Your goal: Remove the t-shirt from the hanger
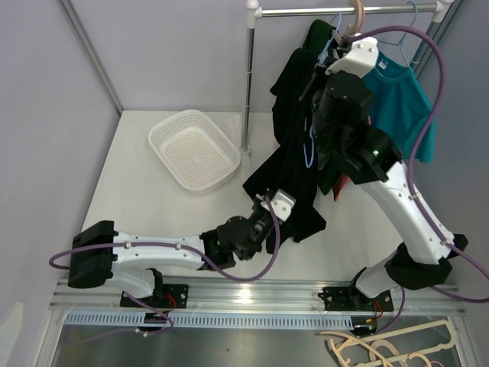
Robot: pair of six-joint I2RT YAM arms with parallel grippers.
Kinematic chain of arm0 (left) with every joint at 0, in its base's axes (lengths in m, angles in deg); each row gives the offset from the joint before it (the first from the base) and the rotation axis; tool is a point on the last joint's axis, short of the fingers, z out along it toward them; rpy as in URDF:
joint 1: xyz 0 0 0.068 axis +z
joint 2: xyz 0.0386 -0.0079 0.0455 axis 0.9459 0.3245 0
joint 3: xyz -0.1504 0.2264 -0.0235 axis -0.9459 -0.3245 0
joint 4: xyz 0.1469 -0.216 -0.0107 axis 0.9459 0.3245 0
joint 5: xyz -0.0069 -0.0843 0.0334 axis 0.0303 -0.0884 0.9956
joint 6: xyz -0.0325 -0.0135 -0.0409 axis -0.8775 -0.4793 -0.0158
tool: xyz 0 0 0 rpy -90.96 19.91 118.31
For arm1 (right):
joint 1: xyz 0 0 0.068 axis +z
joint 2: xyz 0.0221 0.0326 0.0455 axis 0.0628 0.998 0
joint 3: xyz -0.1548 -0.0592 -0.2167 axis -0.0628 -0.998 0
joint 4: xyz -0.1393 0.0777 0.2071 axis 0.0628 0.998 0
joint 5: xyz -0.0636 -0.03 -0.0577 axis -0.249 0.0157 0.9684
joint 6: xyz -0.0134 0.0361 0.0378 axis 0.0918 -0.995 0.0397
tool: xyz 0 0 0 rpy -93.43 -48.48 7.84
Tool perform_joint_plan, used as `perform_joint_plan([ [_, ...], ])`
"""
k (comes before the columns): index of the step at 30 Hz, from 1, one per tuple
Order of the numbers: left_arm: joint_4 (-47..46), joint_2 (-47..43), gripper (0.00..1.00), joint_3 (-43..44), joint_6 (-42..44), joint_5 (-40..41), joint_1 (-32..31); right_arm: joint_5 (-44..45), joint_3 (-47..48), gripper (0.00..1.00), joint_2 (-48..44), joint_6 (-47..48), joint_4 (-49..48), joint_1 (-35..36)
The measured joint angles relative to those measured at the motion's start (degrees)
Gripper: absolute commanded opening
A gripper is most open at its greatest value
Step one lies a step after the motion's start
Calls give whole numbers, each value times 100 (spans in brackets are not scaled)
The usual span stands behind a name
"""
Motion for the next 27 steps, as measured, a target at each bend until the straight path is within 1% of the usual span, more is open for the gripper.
perform_joint_plan([
  [2, 369, -28, 1, 70, -308, -111, 369, -140, 2, 0, -197, -146, 236, 59],
  [5, 1283, -11, 1, 546, -807, -404, 894, -428, -52, 0, -595, -457, 680, 177],
  [10, 2787, 203, 1, 2144, -1517, -968, 1851, -997, -398, 0, -1152, -907, 1233, 275],
  [14, 3768, 529, 1, 3499, -1862, -1187, 2476, -1403, -442, 0, -1272, -1150, 1714, 282],
  [18, 5228, 1102, 1, 5075, -2361, -1368, 3053, -1659, -417, 0, -1316, -1294, 2194, 286],
  [19, 5556, 1209, 1, 5359, -2474, -1416, 3224, -1694, -413, 0, -1340, -1325, 2341, 291],
  [24, 6970, 1338, 1, 6030, -2988, -1589, 4229, -1818, -713, 0, -1746, -1447, 2693, 297],
  [26, 7401, 1453, 1, 6382, -3112, -1628, 4570, -1832, -802, 0, -1954, -1467, 2811, 297],
  [27, 7698, 1558, 1, 6706, -3193, -1665, 4782, -1832, -822, 0, -2052, -1480, 2833, 297],
])
